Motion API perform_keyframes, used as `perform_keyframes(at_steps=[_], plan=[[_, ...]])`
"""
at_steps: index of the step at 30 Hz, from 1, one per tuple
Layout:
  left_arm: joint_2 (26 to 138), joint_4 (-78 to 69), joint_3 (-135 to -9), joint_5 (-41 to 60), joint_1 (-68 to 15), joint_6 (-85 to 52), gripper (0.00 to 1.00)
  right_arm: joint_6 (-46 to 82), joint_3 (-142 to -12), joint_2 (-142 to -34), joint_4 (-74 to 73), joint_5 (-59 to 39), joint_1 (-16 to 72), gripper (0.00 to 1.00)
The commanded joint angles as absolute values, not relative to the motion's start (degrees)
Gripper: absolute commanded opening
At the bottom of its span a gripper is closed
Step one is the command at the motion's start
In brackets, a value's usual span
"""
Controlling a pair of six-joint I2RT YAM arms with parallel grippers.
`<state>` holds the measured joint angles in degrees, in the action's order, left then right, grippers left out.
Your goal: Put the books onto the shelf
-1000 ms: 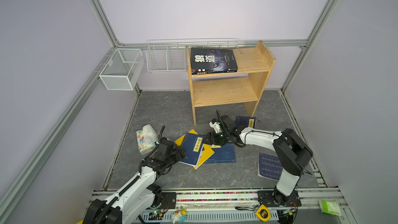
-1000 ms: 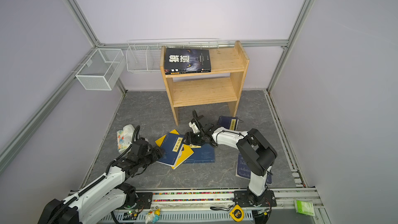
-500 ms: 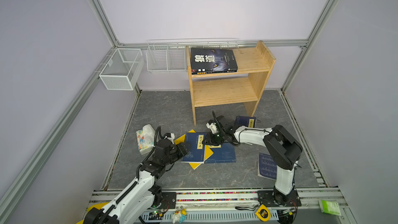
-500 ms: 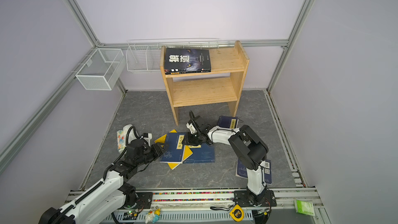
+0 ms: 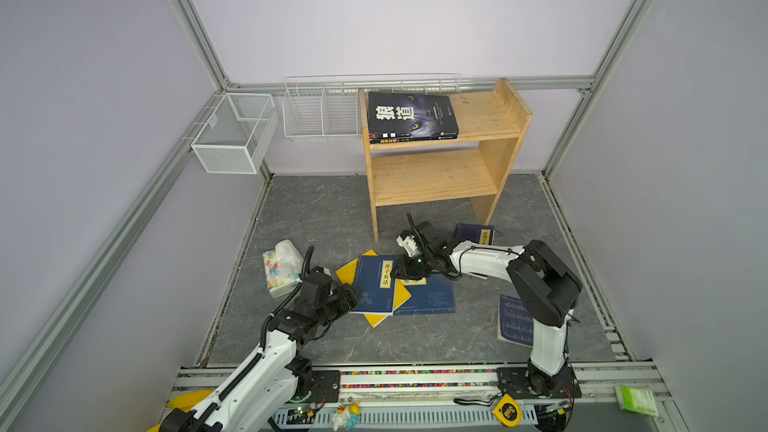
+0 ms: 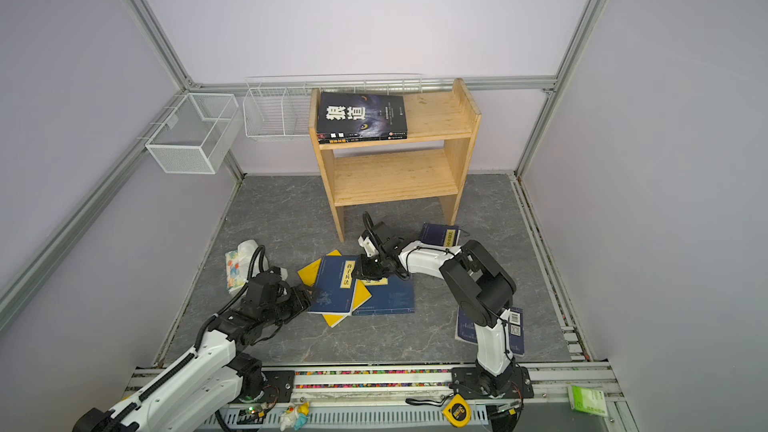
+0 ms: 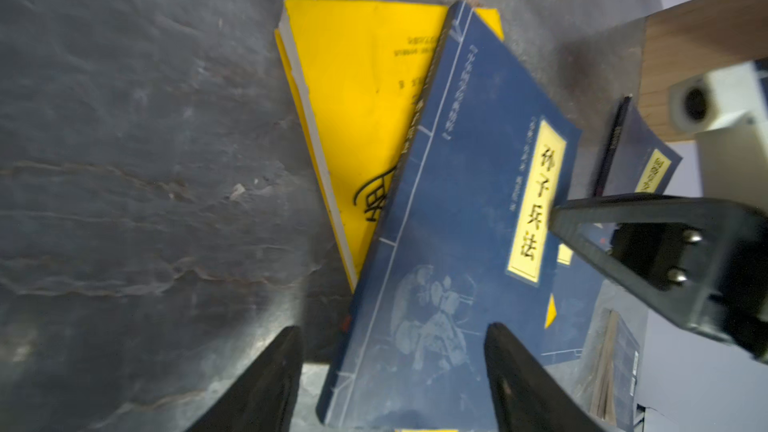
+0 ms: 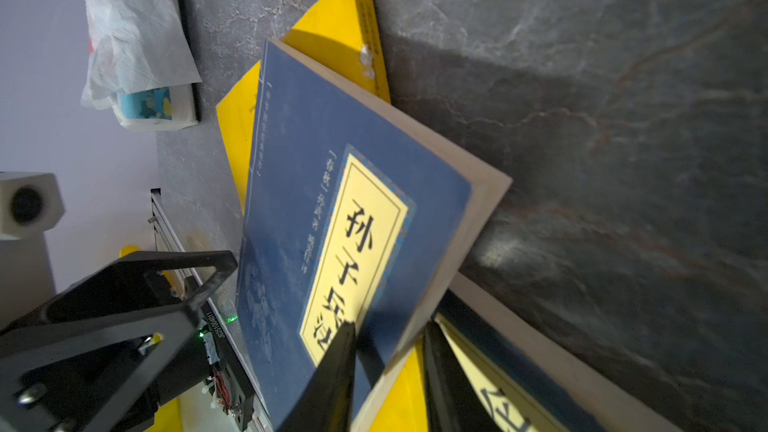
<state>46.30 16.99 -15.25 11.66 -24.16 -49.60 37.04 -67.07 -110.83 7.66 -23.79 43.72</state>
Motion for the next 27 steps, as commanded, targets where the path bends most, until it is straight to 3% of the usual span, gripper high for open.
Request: perform_keyframes(at_steps=[1, 8, 10, 13, 20, 23, 27], plan=[[49.3, 12.3, -13.0, 13.5, -24.2, -49.3, 0.7, 35.0, -68.4, -112.9, 10.2, -22.5, 44.5, 0.29], [54.4, 0.1, -12.0, 20.3, -24.2, -50.3, 0.69, 32.7, -70.3, -114.9, 12.4, -20.4, 45.7, 0.26], [54.6, -0.4, -11.9, 20.9, -24.2, -50.6, 0.63, 32.3, -70.8, -115.4, 12.7, -19.8, 46.0, 0.26], [53.4, -0.3, -12.6, 22.3, -24.2, -51.6, 0.55, 32.1, -71.3, -116.0, 13.0, -19.3, 46.1, 0.26], [46.0, 3.3, -14.4, 23.2, -24.2, -56.6, 0.51, 32.2, -72.5, -117.1, 13.4, -19.4, 46.3, 0.26], [44.3, 5.5, -15.0, 23.2, -24.2, -59.2, 0.51, 32.2, -72.8, -117.2, 13.6, -19.3, 46.3, 0.26], [45.1, 10.2, -16.2, 23.5, -24.2, -59.8, 0.61, 32.0, -73.0, -117.4, 13.6, -19.3, 46.4, 0.26]])
